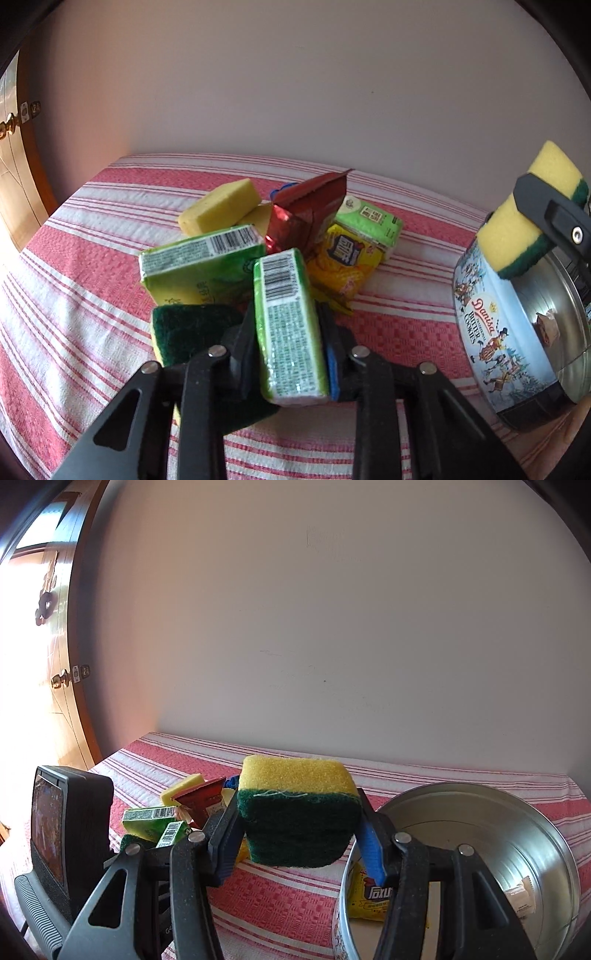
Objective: Organize objects
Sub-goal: 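Grasp the yellow-green sponge with the right tool while the left tool grasps a green juice carton, then carry the sponge and carton into the silver tin and open both tools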
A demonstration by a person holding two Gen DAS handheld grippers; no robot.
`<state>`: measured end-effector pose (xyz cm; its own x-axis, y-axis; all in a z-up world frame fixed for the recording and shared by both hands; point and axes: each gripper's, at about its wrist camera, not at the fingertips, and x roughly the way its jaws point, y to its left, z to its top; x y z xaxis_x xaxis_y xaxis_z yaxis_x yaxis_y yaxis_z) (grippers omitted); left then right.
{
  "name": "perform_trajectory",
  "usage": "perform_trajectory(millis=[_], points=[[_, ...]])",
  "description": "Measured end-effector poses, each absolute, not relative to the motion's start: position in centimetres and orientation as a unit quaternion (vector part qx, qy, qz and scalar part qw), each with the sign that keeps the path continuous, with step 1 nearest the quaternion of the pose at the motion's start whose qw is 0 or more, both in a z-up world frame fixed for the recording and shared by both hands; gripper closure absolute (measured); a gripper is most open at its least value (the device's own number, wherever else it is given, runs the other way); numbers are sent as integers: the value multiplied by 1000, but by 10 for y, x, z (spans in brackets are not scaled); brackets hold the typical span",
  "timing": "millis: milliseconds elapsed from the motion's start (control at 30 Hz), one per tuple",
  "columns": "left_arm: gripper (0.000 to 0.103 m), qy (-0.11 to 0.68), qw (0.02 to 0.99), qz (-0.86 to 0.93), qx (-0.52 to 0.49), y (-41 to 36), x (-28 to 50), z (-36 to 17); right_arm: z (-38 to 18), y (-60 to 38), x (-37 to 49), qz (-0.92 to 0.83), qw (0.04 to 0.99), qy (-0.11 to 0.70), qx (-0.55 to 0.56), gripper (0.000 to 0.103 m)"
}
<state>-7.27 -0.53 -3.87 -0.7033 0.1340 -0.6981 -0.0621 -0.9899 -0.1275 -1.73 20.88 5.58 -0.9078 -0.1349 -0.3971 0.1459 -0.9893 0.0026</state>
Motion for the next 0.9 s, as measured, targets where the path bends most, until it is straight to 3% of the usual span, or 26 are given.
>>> perform_trajectory(millis=[333,900], points=[[78,-82,51,934,-343,-8,-48,-24,60,217,-13,-977,75,0,201,45],[77,-55,39,960,-272,23,-15,26,75,238,0,-981,68,-24,182,45]])
